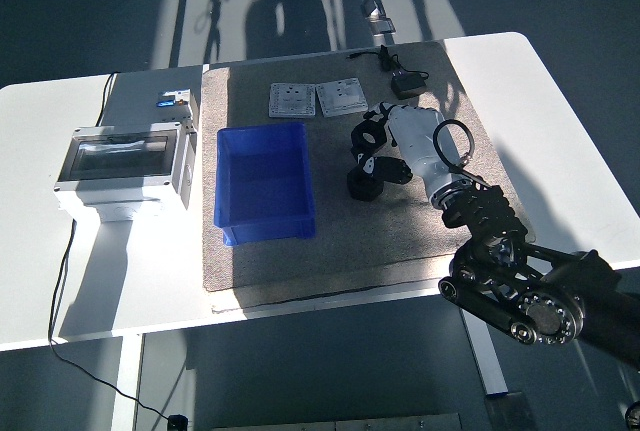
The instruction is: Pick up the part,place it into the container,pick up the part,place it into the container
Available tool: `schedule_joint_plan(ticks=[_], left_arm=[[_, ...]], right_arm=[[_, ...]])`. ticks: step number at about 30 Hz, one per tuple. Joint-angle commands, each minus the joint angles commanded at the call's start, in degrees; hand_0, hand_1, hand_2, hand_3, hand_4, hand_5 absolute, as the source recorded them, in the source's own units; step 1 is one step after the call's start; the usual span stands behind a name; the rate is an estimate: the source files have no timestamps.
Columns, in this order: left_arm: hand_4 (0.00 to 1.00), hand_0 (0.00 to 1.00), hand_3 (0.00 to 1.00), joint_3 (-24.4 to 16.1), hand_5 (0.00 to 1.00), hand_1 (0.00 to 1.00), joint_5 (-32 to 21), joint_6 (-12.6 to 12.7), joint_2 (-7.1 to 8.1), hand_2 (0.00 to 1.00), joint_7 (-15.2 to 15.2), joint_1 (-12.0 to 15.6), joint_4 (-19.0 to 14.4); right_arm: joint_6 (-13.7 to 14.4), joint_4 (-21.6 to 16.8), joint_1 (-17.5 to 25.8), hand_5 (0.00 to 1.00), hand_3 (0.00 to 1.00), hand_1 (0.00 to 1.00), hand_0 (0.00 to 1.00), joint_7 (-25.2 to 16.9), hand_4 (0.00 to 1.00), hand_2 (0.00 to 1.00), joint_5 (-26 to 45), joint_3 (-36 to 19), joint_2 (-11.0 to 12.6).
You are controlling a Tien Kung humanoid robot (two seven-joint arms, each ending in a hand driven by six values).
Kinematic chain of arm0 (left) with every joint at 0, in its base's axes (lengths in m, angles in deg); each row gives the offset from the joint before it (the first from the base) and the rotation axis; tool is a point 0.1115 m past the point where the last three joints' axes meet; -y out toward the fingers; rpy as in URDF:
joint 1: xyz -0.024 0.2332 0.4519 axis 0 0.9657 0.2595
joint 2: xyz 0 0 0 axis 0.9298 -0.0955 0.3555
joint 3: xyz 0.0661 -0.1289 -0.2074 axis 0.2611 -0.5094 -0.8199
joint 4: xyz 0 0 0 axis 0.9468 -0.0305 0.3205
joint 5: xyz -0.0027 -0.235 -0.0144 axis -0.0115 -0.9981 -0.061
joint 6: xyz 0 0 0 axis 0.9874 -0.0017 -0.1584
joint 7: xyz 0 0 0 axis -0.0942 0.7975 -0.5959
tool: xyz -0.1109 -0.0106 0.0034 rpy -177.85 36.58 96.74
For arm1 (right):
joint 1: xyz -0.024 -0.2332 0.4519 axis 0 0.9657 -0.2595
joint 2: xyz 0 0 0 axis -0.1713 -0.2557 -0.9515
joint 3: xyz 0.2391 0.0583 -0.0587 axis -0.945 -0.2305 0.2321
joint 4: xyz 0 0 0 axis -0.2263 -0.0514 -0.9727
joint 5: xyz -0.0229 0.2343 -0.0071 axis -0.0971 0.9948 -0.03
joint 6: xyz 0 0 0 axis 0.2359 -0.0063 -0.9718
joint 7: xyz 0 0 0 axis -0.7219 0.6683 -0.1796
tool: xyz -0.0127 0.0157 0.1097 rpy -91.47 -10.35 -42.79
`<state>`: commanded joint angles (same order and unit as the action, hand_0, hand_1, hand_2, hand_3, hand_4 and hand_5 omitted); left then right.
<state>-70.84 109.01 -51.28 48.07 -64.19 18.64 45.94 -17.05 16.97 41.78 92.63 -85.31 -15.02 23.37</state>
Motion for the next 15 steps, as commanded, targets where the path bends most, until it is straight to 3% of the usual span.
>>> schedule_joint_plan(ticks=[3, 6, 7, 8, 12, 13, 15], left_arm=[[0.847, 0.705, 0.5, -0.13, 0.998, 0.704, 0.04, 0.06, -0.04, 0.687, 0.01, -0.06, 0.0], [0.847, 0.705, 0.5, -0.19, 0.998, 0.704, 0.02, 0.09, 0.03, 0.687, -0.01, -0.16, 0.0], [0.848, 0.705, 0.498, -0.19, 0.998, 0.704, -0.02, 0.11, 0.05, 0.686, -0.02, -0.16, 0.0], [0.848, 0.705, 0.498, -0.2, 0.998, 0.704, -0.07, 0.13, 0.06, 0.686, -0.03, -0.16, 0.0], [0.848, 0.705, 0.498, -0.16, 0.998, 0.704, -0.19, 0.15, 0.09, 0.686, -0.09, -0.21, 0.0], [0.846, 0.705, 0.499, -0.15, 0.998, 0.704, -0.22, 0.14, 0.1, 0.687, -0.1, -0.22, 0.0], [0.846, 0.705, 0.499, -0.16, 0.998, 0.704, -0.23, 0.12, 0.13, 0.687, -0.14, -0.25, 0.0]], right_arm=[[-3.54, -2.75, -1.59, 0.16, 0.545, 0.371, 0.399, -3.72, 0.247, 0.431, 1.91, 3.56, -0.83], [-7.2, -2.88, -3.39, 0.16, 0.545, 0.371, 0.399, -5.65, 0.247, 0.431, 2.43, 6.62, -1.54], [-8.07, -2.59, -3.83, 0.181, 0.576, 0.389, 0.42, -5.91, 0.285, 0.518, 2.49, 7.16, -1.79], [-8.76, -2.2, -4.25, 0.181, 0.576, 0.389, 0.42, -6.11, 0.285, 0.518, 2.51, 7.6, -2.08], [-9.37, 0.21, -5.42, 0.181, 0.576, 0.389, 0.42, -6.63, 0.285, 0.518, 2.82, 8.98, -3.31], [-9.37, 0.71, -5.63, 0.253, 0.589, 0.41, 0.439, -6.51, 0.396, 0.549, 2.78, 9.4, -3.56], [-9.17, 1.49, -5.93, 0.253, 0.589, 0.41, 0.439, -6.03, 0.396, 0.549, 2.42, 10.08, -3.99]])
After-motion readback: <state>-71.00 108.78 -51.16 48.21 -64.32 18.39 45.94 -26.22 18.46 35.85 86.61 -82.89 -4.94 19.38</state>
